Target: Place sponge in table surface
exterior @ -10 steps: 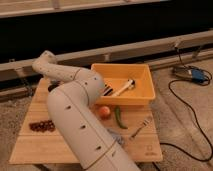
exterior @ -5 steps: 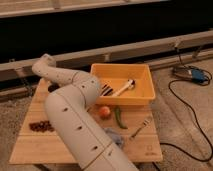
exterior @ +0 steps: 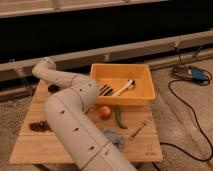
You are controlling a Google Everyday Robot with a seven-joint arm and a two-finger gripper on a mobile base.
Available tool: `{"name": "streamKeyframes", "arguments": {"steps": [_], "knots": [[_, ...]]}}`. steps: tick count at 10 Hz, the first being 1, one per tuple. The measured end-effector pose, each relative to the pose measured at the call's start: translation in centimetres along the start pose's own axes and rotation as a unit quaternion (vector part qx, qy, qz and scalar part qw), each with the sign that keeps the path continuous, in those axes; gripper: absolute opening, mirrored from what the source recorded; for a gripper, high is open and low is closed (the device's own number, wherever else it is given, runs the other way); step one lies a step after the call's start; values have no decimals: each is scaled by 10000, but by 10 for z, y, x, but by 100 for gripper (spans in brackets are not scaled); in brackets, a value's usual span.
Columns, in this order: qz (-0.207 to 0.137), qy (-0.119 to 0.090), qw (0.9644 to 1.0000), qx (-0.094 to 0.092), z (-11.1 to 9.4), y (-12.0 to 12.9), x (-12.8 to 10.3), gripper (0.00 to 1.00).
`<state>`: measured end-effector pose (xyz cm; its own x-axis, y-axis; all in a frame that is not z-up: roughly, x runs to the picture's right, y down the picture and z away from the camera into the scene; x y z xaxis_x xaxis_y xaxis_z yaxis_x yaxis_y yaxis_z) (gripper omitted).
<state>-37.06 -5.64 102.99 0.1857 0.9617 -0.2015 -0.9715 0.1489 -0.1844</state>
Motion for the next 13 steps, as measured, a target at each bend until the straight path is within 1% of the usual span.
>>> {"name": "streamKeyframes", "arguments": {"steps": [4, 5, 7, 10, 11, 12, 13], "knots": [[-77, -66, 9999, 104, 14, 3, -7, 65], [-91, -81, 9998, 135, 16, 4, -9, 63], [-106, -99, 9996, 234, 21, 0, -12, 45], [-130, -108, 9994, 303, 17, -6, -16, 13], [-129, -116, 9994, 313, 14, -8, -16, 6], [-125, -132, 9994, 307, 8, -10, -18, 1], [-124, -160, 9994, 286, -3, -12, -21, 0]]}}
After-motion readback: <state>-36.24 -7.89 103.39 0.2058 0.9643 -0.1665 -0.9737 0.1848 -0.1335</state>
